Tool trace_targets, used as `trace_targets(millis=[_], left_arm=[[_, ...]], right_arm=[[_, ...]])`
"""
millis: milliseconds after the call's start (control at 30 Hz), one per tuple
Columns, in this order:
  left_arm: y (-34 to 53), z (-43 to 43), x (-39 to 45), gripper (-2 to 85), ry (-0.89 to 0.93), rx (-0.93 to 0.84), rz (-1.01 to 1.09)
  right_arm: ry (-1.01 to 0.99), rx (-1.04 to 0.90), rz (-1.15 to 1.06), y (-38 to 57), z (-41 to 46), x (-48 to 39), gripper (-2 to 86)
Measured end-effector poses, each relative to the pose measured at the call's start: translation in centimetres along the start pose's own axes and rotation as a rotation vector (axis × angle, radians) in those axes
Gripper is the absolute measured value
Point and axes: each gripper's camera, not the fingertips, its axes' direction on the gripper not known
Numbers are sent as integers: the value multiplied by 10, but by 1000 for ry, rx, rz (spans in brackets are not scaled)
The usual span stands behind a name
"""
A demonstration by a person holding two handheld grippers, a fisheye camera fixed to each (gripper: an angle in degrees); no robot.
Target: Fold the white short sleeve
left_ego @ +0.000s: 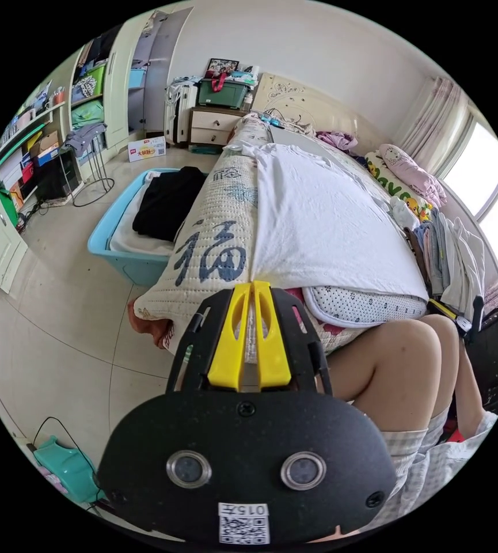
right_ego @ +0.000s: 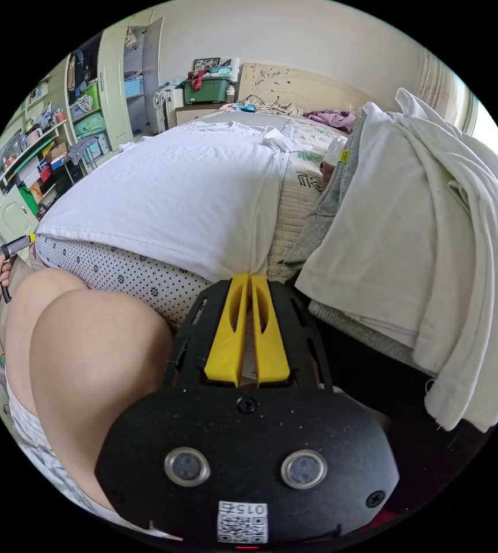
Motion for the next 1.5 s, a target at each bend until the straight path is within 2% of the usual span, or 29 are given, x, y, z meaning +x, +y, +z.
trace_targets(millis=[200, 267, 333, 400, 467, 600, 667, 733, 833, 900, 967, 1033, 1067, 1133, 1233, 1367, 1500], left_arm=[[3, 25, -9, 5, 29, 2, -3], [-6, 33, -31, 5, 165, -77, -63], [-14, 40, -50, 7, 223, -179, -103], [-18, 31, -58, 12, 132, -136, -85], [-31, 15, -59, 30, 47, -68, -57], [-74, 18, -35, 53, 53, -18, 22], [-106, 40, 4, 55, 56, 10, 127], [-132, 66, 37, 56, 81, 10, 210], [-175, 122, 97, 56, 141, -10, 324], [-201, 159, 136, 56, 210, -44, 387], [-235, 213, 188, 52, 303, -92, 435], [-257, 251, 230, 52, 327, -102, 465], [-272, 276, 259, 51, 318, -111, 493], [-294, 313, 303, 51, 300, -147, 549], [-328, 370, 381, 51, 252, -218, 674], [-351, 453, 478, 63, 166, -229, 767], [-351, 526, 529, 66, 135, -228, 747]], right_arm=[[-172, 4, 73, -7, -6, 47, -3], [-225, -25, 94, -13, -13, 65, -3], [-237, -53, 88, -16, -22, 75, -4], [-228, -38, 71, -18, -36, 84, -4], [-205, 79, 41, -29, -67, 97, 7], [-292, 305, 57, -76, -89, 123, 50], [-406, 353, 130, -130, -65, 146, 71], [-428, 360, 223, -175, -33, 165, 69], [-374, 313, 392, -243, 26, 196, 71], [-281, 241, 320, -275, 60, 207, 80], [-213, 146, 499, -310, 104, 248, 78], [-333, 153, 556, -328, 131, 273, 82], [-434, 157, 544, -337, 148, 284, 87], [-512, 108, 515, -344, 180, 297, 83], [-662, 148, 710, -318, 210, 337, 46], [-620, 133, 696, -329, 214, 345, 41], [-619, 138, 697, -332, 217, 353, 39]])
